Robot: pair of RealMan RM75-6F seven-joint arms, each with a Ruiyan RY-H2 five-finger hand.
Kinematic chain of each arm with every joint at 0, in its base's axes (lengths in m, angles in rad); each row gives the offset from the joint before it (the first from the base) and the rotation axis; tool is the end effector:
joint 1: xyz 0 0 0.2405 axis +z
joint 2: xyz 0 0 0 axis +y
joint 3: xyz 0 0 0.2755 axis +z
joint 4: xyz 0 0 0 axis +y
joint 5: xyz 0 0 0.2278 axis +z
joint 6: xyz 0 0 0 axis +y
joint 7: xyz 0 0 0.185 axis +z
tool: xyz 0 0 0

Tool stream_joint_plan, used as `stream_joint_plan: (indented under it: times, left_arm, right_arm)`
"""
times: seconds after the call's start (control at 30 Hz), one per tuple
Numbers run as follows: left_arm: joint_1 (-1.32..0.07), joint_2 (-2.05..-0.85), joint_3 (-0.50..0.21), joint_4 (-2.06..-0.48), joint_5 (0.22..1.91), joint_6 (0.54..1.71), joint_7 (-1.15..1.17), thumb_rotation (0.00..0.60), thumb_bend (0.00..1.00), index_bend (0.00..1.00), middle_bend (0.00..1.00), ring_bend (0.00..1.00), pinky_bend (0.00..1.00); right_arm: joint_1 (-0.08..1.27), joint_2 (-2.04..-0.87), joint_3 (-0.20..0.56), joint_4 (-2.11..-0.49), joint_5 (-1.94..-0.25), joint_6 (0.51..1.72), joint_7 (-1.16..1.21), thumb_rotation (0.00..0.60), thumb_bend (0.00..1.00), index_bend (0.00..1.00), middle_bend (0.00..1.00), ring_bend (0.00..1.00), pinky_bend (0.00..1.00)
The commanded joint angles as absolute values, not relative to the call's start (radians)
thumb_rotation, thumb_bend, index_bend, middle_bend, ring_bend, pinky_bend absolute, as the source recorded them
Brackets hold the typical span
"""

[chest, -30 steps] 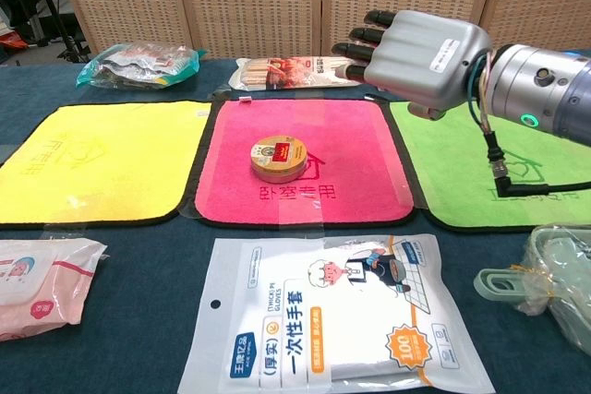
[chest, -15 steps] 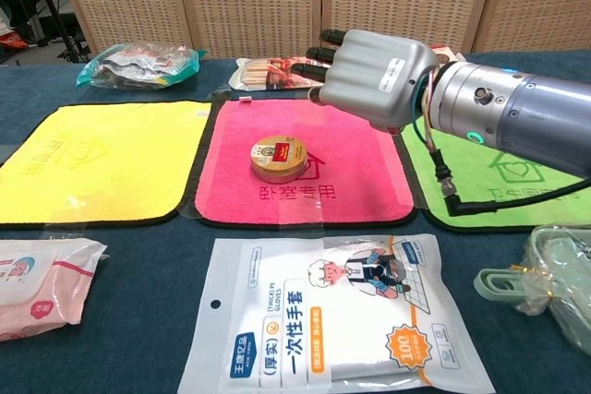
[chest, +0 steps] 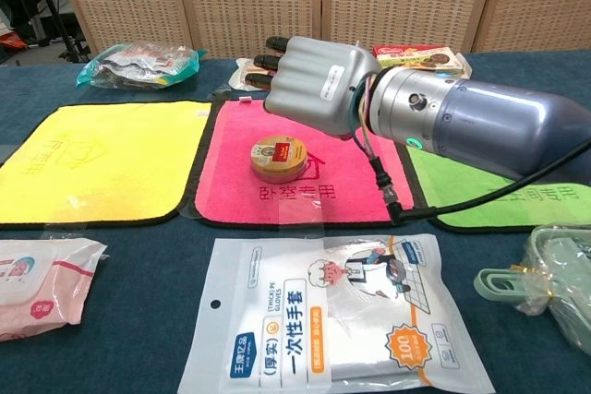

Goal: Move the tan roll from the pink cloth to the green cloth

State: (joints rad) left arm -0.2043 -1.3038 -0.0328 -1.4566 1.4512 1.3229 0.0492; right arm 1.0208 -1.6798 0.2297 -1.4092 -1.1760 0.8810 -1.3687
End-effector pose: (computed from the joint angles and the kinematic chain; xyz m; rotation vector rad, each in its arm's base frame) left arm -0.3397 0.2611 0.0733 -1.5208 -0.9663 -0.8409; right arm -0.0097 -0.4059 -0.0932 2.0386 0.3829 0.5428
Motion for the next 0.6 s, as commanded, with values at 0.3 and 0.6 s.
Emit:
stream_joint_plan:
  times: [0.3, 0.6]
  left_arm:
    - [-0.216, -1.311, -0.029, -1.441, 1.45, 1.298, 0.027, 0.6, 0.37, 0.08, 0.0, 0.0, 0.0]
    - [-0.223, -1.316, -0.026, -1.424, 1.446, 1.278, -0.005, 0.6, 0.37, 0.08, 0.0, 0.0, 0.0]
  right_arm:
    - [1.123, -1.744, 0.256, -1.306, -1.112, 0.835, -1.375, 0.6, 0.39, 0.31, 0.0, 0.0, 0.05]
    - [1.194, -1.809, 0.254, -1.232, -1.055, 0.797, -1.382, 0.6, 0.39, 0.23, 0.0, 0.0, 0.05]
